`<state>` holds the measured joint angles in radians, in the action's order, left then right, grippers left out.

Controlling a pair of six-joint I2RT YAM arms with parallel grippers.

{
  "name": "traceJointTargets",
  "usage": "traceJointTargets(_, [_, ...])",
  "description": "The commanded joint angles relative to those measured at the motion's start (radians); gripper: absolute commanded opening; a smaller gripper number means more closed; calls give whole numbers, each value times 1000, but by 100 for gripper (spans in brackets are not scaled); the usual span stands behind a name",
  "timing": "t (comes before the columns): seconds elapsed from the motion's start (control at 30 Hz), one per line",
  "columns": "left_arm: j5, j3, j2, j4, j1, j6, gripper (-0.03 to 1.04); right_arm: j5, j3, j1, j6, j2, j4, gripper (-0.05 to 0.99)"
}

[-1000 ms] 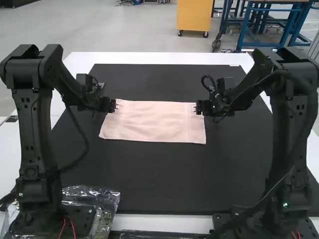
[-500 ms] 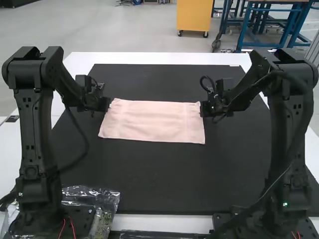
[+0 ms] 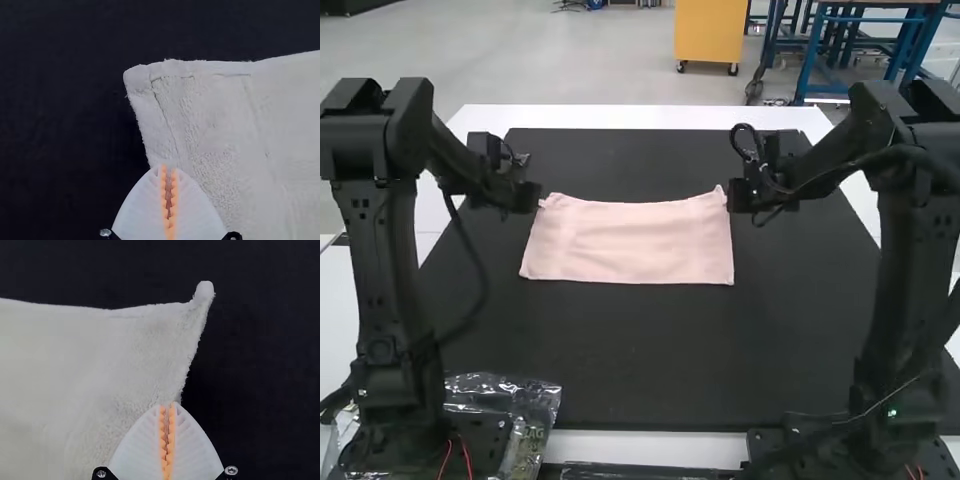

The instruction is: Fold the towel.

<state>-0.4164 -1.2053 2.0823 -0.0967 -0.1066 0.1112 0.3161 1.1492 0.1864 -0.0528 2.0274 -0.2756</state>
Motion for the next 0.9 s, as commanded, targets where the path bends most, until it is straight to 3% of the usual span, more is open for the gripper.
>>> traceJointTargets(0.0, [-45,-10,-60,38,-25,27,2,24,-40,-24,2,-61,6,-2])
traceJointTargets(0.17, [-61,56,-143,84,-61,35,2,32,-118,-51,2,-130,6,-2])
traceJointTargets(0.43, [-59,193,-272,111,-99,90,2,60,-221,-94,-15,-234,13,-2])
traceJointTargets(0.87, [-53,375,-439,127,-96,91,2,84,-428,-97,-25,-386,27,-2])
